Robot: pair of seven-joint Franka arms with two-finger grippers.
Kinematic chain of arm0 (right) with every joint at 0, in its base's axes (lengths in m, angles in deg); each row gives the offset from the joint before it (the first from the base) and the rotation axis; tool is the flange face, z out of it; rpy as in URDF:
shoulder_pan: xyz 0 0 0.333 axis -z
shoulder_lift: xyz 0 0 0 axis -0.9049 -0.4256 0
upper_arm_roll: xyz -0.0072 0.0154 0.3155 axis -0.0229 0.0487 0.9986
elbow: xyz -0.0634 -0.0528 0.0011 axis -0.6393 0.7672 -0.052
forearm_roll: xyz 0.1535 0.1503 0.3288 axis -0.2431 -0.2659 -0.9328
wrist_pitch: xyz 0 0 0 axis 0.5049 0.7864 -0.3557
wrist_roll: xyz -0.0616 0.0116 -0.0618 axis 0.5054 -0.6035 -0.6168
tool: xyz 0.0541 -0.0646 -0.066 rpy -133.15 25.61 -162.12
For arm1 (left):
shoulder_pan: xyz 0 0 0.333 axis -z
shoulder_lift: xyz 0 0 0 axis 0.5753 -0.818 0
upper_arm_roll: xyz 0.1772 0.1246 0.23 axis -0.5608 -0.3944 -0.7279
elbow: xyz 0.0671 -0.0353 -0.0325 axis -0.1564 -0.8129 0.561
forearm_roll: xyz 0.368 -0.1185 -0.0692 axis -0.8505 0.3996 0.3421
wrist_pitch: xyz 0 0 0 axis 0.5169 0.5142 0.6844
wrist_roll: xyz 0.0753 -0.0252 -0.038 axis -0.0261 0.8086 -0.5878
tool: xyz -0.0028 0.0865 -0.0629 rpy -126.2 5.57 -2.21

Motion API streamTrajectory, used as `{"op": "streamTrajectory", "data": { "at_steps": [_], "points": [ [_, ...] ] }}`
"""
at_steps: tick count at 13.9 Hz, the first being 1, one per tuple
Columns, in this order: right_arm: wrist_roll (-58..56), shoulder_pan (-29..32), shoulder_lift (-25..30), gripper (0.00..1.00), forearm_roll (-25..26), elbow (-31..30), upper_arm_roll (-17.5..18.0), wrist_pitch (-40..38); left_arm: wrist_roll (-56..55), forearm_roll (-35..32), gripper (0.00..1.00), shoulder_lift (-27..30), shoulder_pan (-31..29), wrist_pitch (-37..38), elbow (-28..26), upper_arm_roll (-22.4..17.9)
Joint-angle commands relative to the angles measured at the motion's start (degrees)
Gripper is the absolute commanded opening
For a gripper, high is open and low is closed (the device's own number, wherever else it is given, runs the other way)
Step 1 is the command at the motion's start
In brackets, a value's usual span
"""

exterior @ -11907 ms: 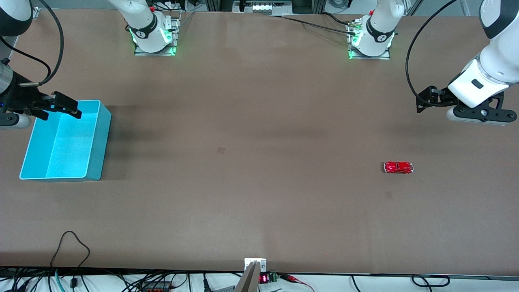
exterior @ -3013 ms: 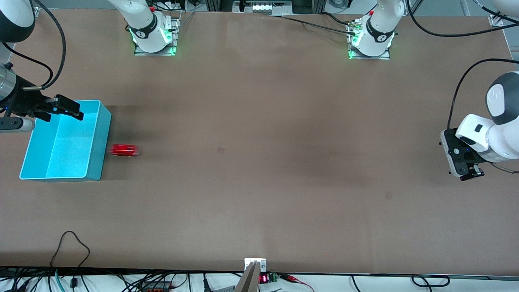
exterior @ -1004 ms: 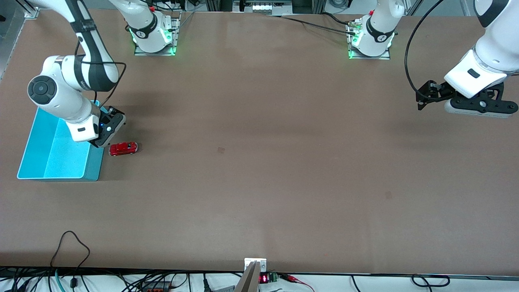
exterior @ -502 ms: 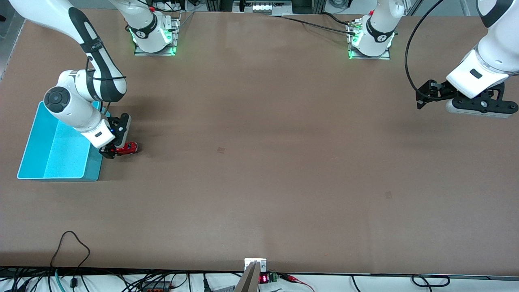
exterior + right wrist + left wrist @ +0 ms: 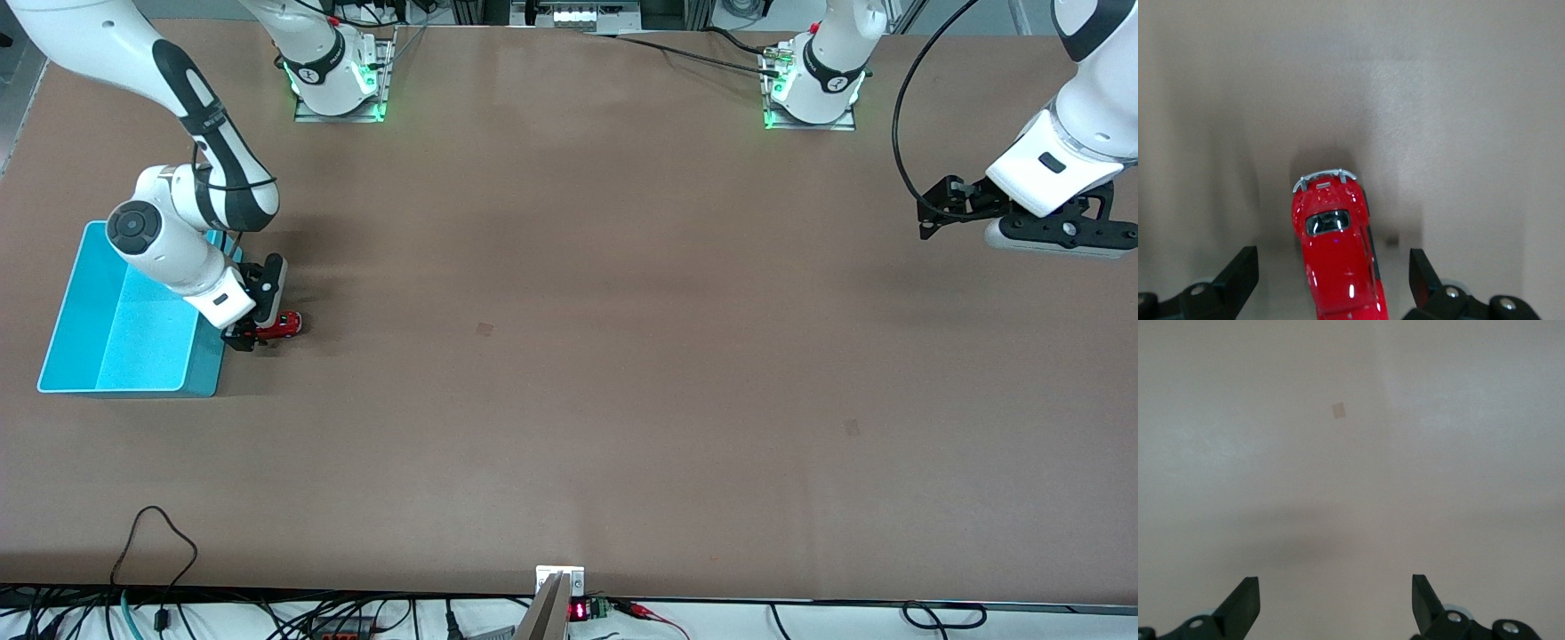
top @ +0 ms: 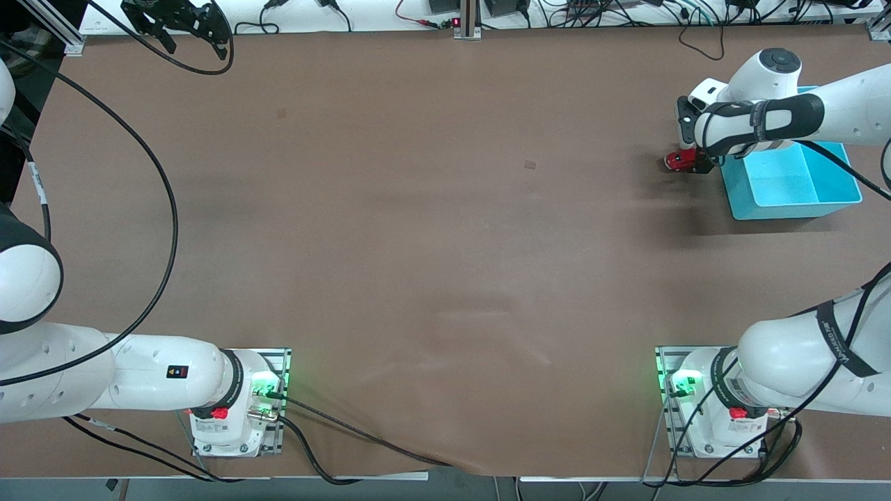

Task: Wind red beetle toy and store in blue box
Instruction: 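Lift the car with the right gripper and carry it over the box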

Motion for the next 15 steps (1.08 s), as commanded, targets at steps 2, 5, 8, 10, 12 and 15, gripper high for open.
{"op": "streamTrajectory", "data": {
  "at_steps": [2, 5, 8, 10, 12, 15],
  "points": [
    [-0.80, 1.88, -0.97, 0.96, 1.11, -0.43, 0.68, 1.70, -0.28, 1.14, 1.00, -0.08, -0.28, 1.02, 1.24, 0.54],
    [-1.50, 1.88, -0.62, 0.16, 2.16, 0.01, 0.77, 1.43, -0.28, 1.14, 1.00, -0.08, -0.28, 1.02, 1.24, 0.54],
    [-0.10, 1.71, 0.00, 0.00, 1.73, 1.06, 0.77, 1.26, -0.37, 1.05, 1.00, -0.08, -0.28, 1.02, 1.32, 0.54],
    [2.61, 1.44, 0.87, 0.00, 1.37, 2.12, 0.86, 1.08, -0.28, 1.05, 1.00, -0.08, -0.19, 0.94, 1.32, 0.54],
    [8.66, 0.57, 2.54, 0.00, 1.46, 4.21, 1.04, -2.58, 0.16, 1.14, 1.00, -0.17, -0.02, 0.67, 1.41, 0.63],
    [18.15, -1.10, 3.86, 0.00, 1.11, 13.25, 1.12, -14.88, 0.16, 1.14, 1.00, -0.08, 0.43, 0.67, 1.41, 0.72]
  ]
}}
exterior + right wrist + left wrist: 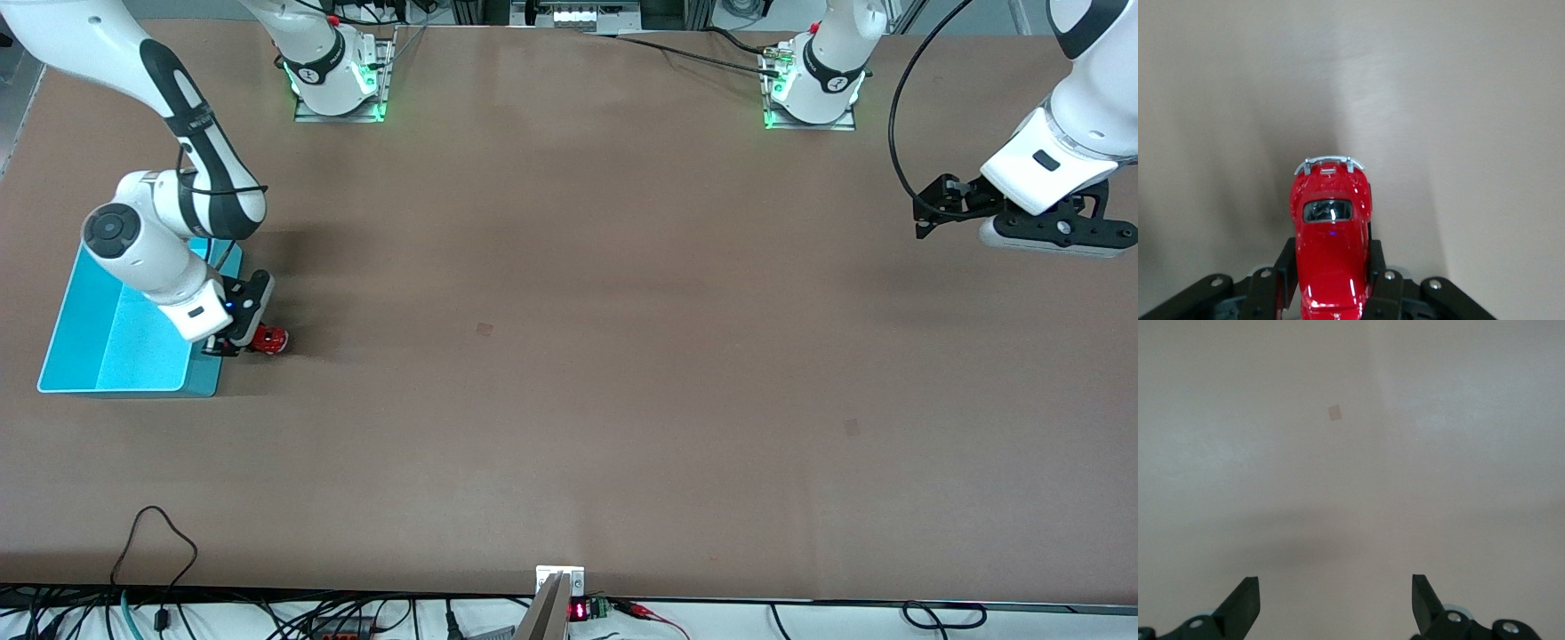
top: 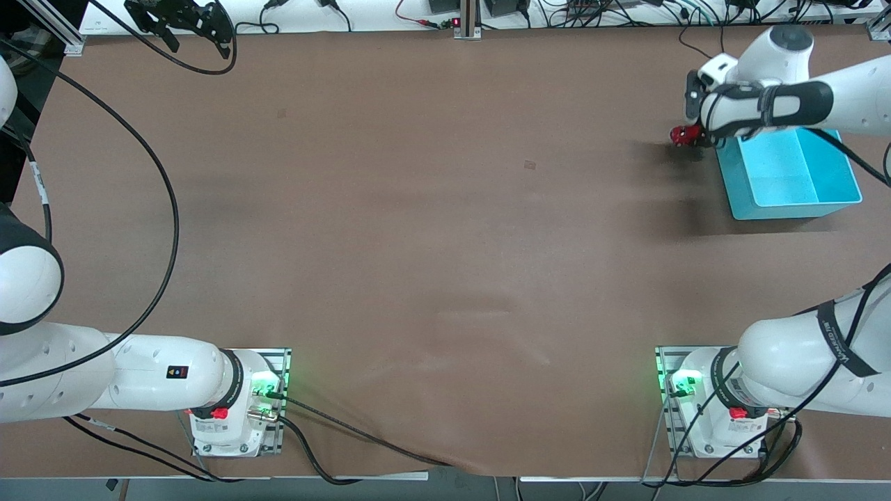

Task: Wind red beetle toy and store in blue box
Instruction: 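Lift the car with the right gripper and carry it over the box, then lower the car into the cyan box and open the right gripper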

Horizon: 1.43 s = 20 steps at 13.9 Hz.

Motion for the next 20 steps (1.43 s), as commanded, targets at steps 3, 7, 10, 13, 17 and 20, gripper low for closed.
{"op": "streamTrajectory", "data": {
  "at_steps": [3, 7, 10, 13, 17, 20],
  "points": [
    [14.56, -0.90, 3.84, 0.00, -7.22, 9.17, -0.27, -14.25, 0.24, 1.03, 1.00, -0.17, 0.03, 0.68, 1.14, 0.19],
    [38.45, -1.08, 6.57, 0.00, -9.18, 9.70, -7.28, -17.06, 0.16, 1.03, 1.00, -0.17, 0.12, 0.77, 1.14, 0.36],
    [50.14, -1.16, 6.83, 0.00, -9.10, 9.09, -11.33, -20.94, 0.07, 1.03, 1.00, -0.17, 0.12, 0.86, 1.14, 0.45],
    [59.40, -1.08, 5.52, 0.00, -8.92, 6.98, -15.28, -22.08, 0.16, 1.03, 1.00, -0.17, 0.03, 0.95, 1.14, 0.45],
    [60.64, -0.46, 2.35, 0.00, -8.74, 3.39, -17.23, -17.45, -0.11, 0.94, 1.00, -0.08, 0.12, 0.95, 1.14, 0.54],
    [59.24, 0.07, 0.69, 0.00, -8.48, 0.48, -18.63, -12.43, 0.07, 0.94, 1.00, -0.17, 0.12, 1.03, 1.14, 0.72]
  ]
}}
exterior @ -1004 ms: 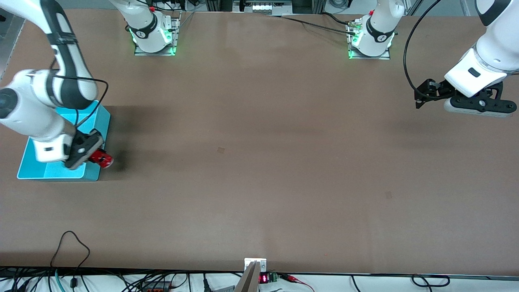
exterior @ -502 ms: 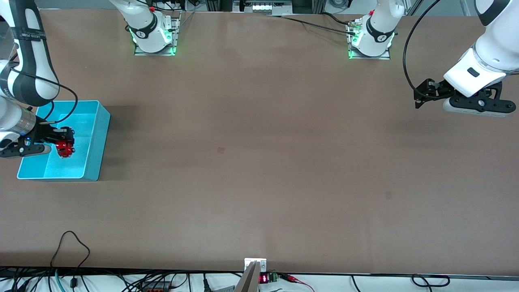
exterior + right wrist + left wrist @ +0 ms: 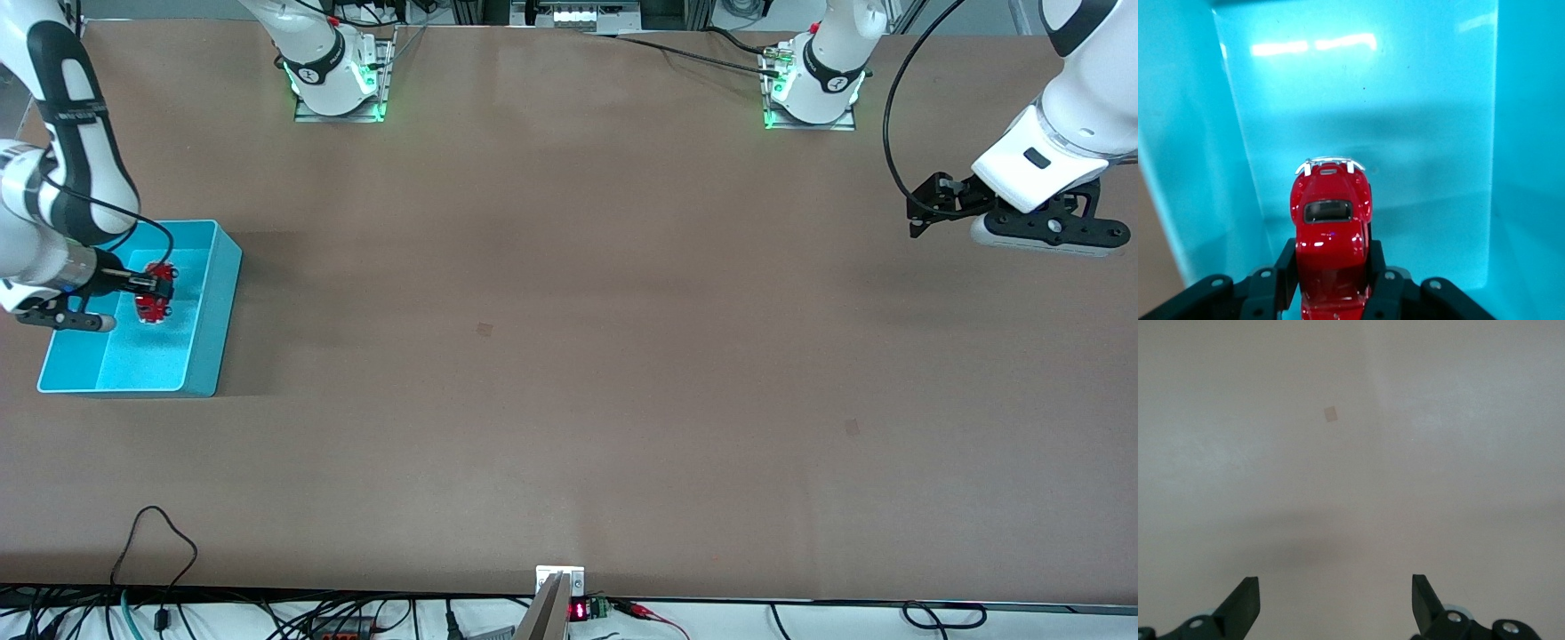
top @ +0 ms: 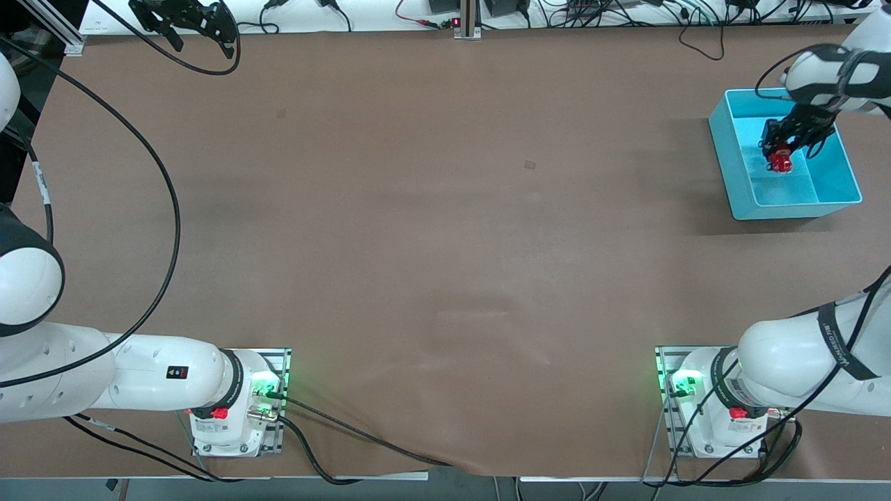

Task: Wind red beetle toy and store in blue box
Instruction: 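Lower the car into the cyan box and open the right gripper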

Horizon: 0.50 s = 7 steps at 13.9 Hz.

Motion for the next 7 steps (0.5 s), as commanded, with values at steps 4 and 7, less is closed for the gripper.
{"op": "streamTrajectory", "data": {
  "at_steps": [4, 7],
  "points": [
    [-3.94, 2.25, -1.58, 0.00, -0.11, -2.15, -1.77, 3.89, -0.02, 0.94, 1.00, -0.08, 0.05, 1.12, 1.06, 0.30],
    [-4.55, 2.60, -1.67, 0.38, -0.11, -2.15, -1.77, 3.89, 0.07, 0.94, 1.00, -0.17, 0.05, 1.03, 1.06, 0.21]
  ]
}}
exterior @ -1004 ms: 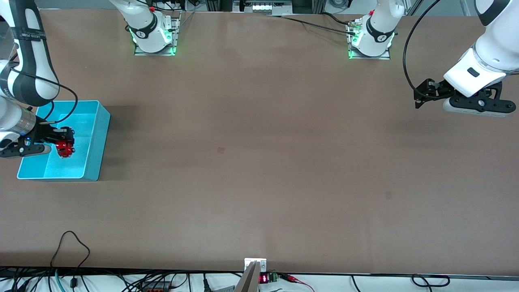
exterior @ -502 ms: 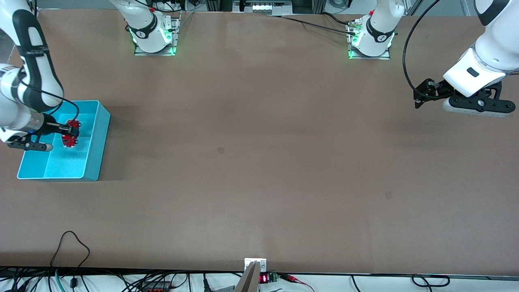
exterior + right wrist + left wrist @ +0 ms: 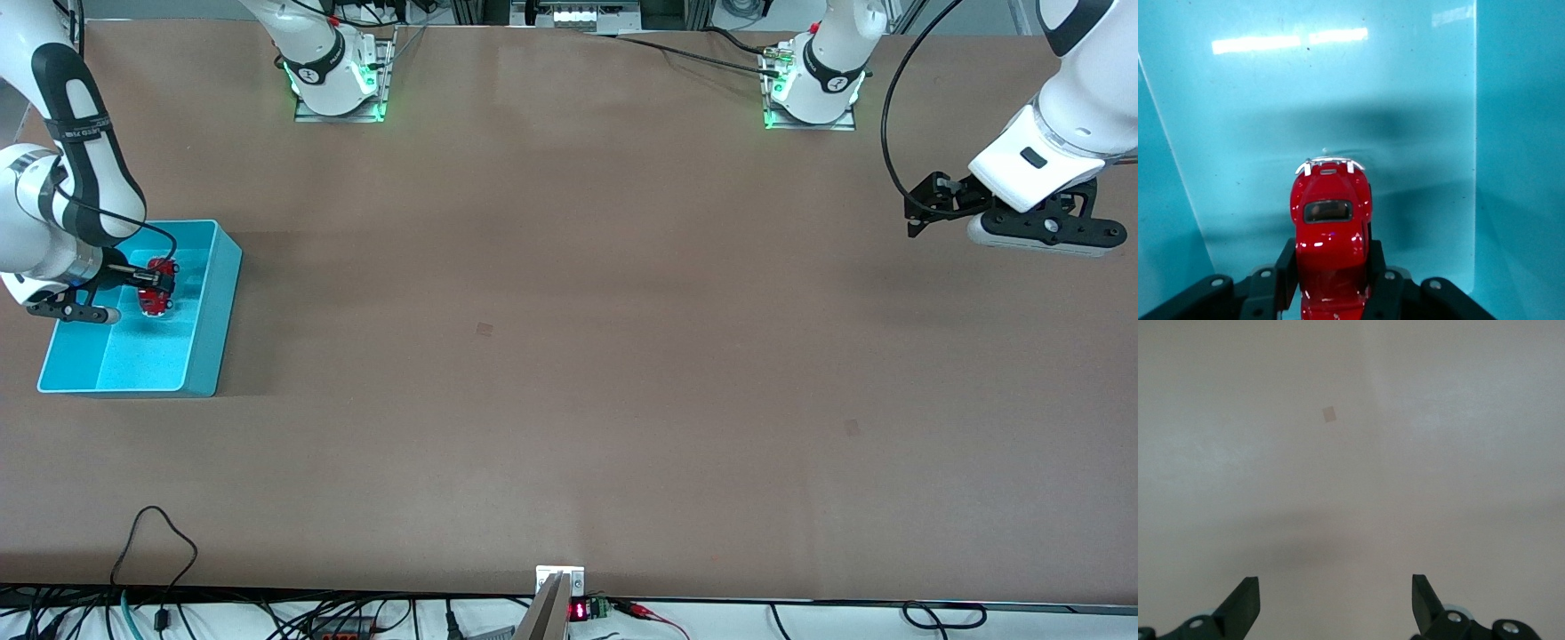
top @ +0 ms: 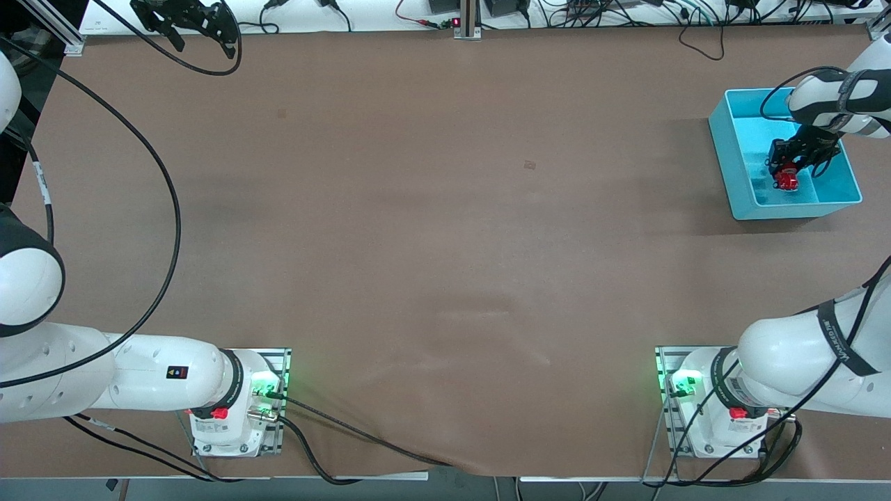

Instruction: Wind red beetle toy and store in blue box

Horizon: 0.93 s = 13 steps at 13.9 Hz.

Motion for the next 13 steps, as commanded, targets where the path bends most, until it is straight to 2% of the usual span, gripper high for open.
{"op": "streamTrajectory", "data": {
  "at_steps": [1, 2, 6, 10, 12, 13],
  "points": [
    [-3.22, 1.03, 0.71, 0.81, -0.12, -0.59, 0.34, 0.61, 0.16, 0.94, 1.00, -0.17, -0.04, 1.03, 1.06, 0.03],
    [-4.11, 1.21, 1.06, 0.99, -0.38, -0.50, 0.34, 0.61, 0.07, 0.94, 1.00, -0.17, -0.04, 1.03, 1.06, 0.03],
    [-4.20, 0.95, 3.16, 1.00, -0.47, 1.16, 1.04, 0.26, 0.16, 0.94, 1.00, -0.17, -0.22, 0.94, 1.06, 0.03],
    [-4.29, 0.77, 7.99, 1.00, -0.47, 6.08, 5.16, -1.58, 0.33, 1.03, 1.00, -0.17, -0.57, 1.03, 1.06, 0.03],
    [-3.94, 0.60, 10.72, 1.00, -0.91, 10.03, 7.19, -9.19, 0.16, 1.03, 1.00, -0.17, -0.49, 1.03, 1.06, 0.03],
    [-3.42, 0.33, 12.30, 1.00, -1.26, 13.27, 9.29, -15.15, 0.16, 1.03, 1.00, -0.17, -0.48, 1.03, 1.06, 0.03]
  ]
}}
